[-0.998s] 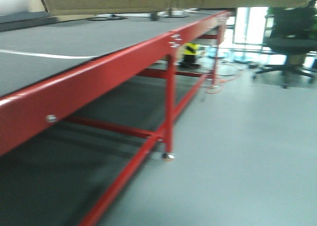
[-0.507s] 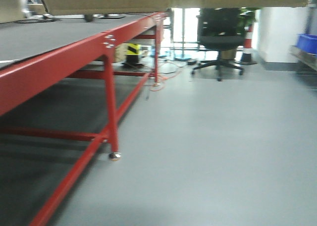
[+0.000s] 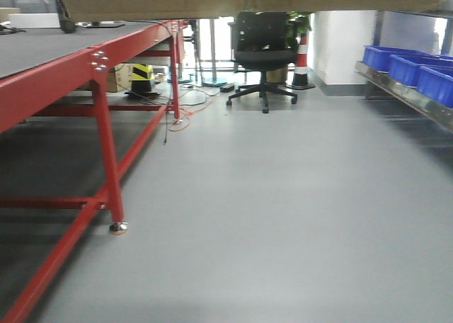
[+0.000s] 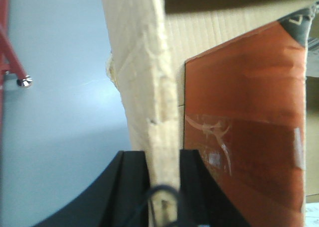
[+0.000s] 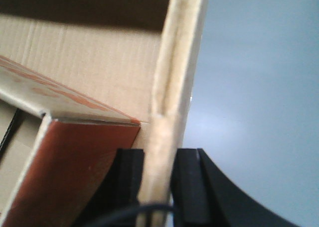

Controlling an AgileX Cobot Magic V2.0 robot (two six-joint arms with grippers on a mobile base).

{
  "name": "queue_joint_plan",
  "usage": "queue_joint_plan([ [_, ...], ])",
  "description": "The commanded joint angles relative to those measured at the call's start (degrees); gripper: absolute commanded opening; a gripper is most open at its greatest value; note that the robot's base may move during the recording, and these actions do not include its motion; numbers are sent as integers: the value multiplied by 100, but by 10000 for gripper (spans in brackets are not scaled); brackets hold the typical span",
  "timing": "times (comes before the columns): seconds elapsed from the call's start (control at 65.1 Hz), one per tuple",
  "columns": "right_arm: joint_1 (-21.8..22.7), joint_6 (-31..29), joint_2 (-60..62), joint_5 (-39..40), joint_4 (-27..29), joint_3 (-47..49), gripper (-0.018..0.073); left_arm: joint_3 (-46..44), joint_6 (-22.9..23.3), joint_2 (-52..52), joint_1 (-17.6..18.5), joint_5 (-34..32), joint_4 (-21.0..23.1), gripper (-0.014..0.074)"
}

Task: Stack two boxes on right shelf middle
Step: 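Hold the box with both grippers while driving toward the blue-bin shelf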

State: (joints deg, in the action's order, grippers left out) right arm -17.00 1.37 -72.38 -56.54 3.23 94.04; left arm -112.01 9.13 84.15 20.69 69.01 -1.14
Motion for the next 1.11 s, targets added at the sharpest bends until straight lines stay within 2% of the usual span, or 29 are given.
queue_joint_plan([
  [0.0,39,-36,50,298,-224,58,-153,-72,-3,-117,0,-154,72,-111],
  [1.09,39,-36,50,298,-224,58,-153,-72,-3,-117,0,-154,72,-111],
])
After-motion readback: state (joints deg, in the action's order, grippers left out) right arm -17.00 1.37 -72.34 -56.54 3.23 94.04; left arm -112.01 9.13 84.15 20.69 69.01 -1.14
